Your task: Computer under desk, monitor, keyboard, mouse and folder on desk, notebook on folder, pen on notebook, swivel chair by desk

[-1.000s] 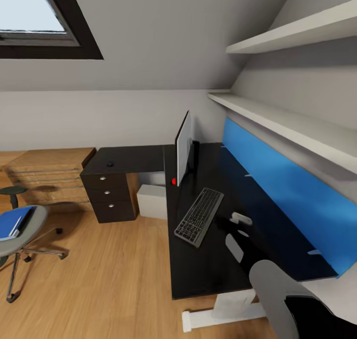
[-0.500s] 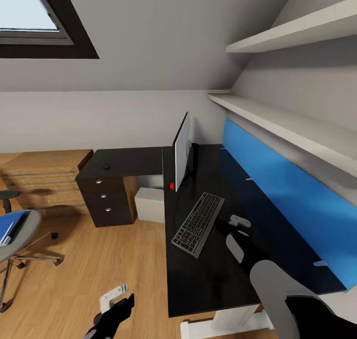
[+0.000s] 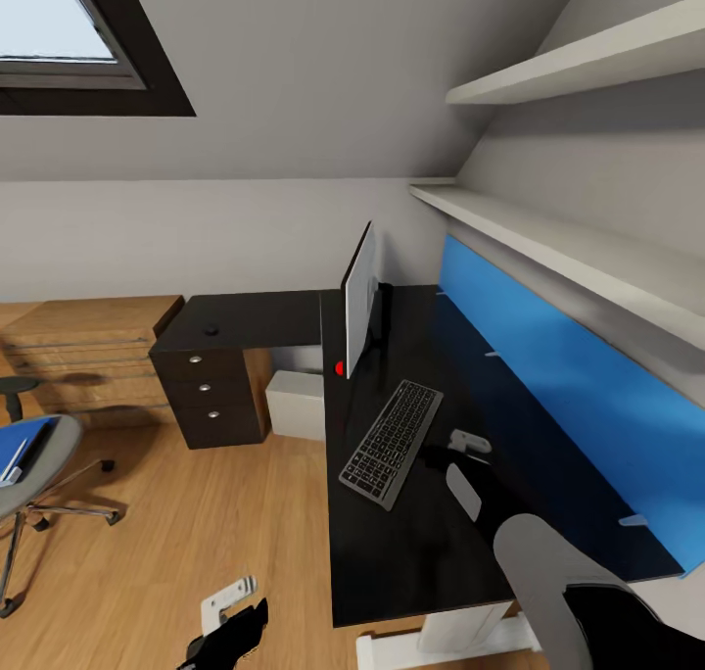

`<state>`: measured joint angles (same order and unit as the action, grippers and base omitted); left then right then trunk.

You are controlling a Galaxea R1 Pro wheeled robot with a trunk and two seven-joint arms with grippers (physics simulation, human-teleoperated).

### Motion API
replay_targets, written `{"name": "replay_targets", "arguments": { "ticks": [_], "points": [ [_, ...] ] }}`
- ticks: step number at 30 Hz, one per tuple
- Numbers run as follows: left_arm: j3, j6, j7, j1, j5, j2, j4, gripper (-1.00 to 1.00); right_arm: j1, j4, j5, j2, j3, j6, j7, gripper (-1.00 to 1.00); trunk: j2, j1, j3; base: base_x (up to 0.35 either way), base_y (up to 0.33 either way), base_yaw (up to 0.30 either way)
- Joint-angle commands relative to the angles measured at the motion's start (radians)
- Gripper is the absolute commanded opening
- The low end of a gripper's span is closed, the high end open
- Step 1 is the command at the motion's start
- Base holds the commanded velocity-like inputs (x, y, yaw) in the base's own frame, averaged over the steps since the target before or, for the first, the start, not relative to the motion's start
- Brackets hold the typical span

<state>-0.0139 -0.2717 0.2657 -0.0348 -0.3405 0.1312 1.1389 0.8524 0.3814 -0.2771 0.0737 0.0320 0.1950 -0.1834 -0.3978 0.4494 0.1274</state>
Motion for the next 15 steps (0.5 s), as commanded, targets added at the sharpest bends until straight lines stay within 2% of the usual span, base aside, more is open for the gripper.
{"name": "replay_targets", "arguments": {
  "ticks": [1, 4, 10, 15],
  "points": [
    [-0.001, -0.004, 0.004, -0.001, -0.010, 0.001, 0.007, 1.00, 0.000, 0.003, -0.004, 0.001, 0.003, 0.005, -0.002, 1.00, -0.002, 0.001, 0.002, 0.000, 0.000, 0.000],
    [-0.001, -0.004, 0.004, -0.001, -0.010, 0.000, 0.014, 1.00, 0.000, 0.003, -0.004, 0.003, 0.003, 0.005, 0.000, 1.00, -0.002, 0.001, 0.002, 0.076, 0.006, 0.000],
    [-0.002, -0.004, 0.002, -0.001, -0.010, -0.001, 0.019, 1.00, 0.000, 0.001, -0.002, 0.008, 0.002, 0.001, 0.000, 1.00, -0.002, 0.001, 0.002, 0.235, 0.078, 0.000],
    [-0.003, -0.004, 0.000, -0.001, -0.011, -0.002, 0.021, 1.00, 0.000, 0.001, -0.002, 0.010, 0.002, -0.017, -0.002, 1.00, -0.002, 0.001, 0.002, 0.087, 0.032, 0.004]
  ]
}}
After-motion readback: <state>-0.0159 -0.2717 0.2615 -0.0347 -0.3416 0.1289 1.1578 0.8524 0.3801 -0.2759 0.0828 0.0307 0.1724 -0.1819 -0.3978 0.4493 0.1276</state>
